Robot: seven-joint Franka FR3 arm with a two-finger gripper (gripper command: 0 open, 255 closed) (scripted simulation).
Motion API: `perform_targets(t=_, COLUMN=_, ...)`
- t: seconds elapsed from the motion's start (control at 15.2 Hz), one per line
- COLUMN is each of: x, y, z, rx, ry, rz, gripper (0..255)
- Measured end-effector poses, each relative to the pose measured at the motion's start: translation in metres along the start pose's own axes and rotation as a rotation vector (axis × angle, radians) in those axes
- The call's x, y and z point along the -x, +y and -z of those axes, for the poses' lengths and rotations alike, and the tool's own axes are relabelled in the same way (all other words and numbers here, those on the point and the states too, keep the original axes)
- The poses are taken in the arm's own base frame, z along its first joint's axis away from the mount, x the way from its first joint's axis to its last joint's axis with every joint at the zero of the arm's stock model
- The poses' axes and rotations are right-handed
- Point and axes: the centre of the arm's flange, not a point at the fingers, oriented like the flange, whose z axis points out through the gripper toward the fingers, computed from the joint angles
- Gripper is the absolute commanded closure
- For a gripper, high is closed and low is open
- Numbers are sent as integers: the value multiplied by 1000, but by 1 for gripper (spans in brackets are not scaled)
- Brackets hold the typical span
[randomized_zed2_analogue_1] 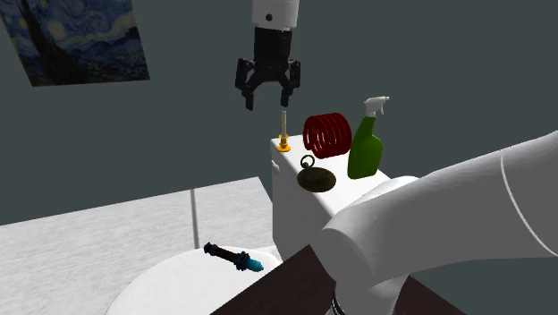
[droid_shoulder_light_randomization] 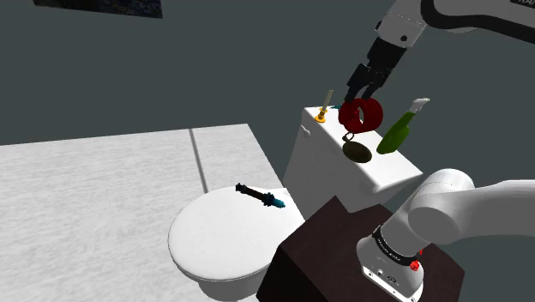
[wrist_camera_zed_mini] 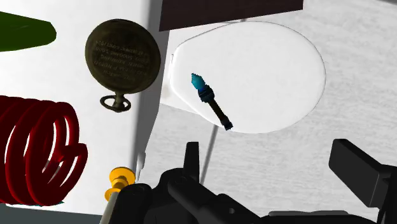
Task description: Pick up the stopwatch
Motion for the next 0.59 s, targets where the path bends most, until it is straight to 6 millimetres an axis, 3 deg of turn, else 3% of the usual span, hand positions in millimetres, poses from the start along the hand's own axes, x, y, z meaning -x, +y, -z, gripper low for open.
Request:
perform_targets(t=0.26, x=-10, y=21, z=-17, rx=-9, ry=-28, rz=-15, gripper=0)
perform_targets(t=0.59, x=-34, y=76, z=-56, rx=-31, ry=-94, rz=-49, gripper=0)
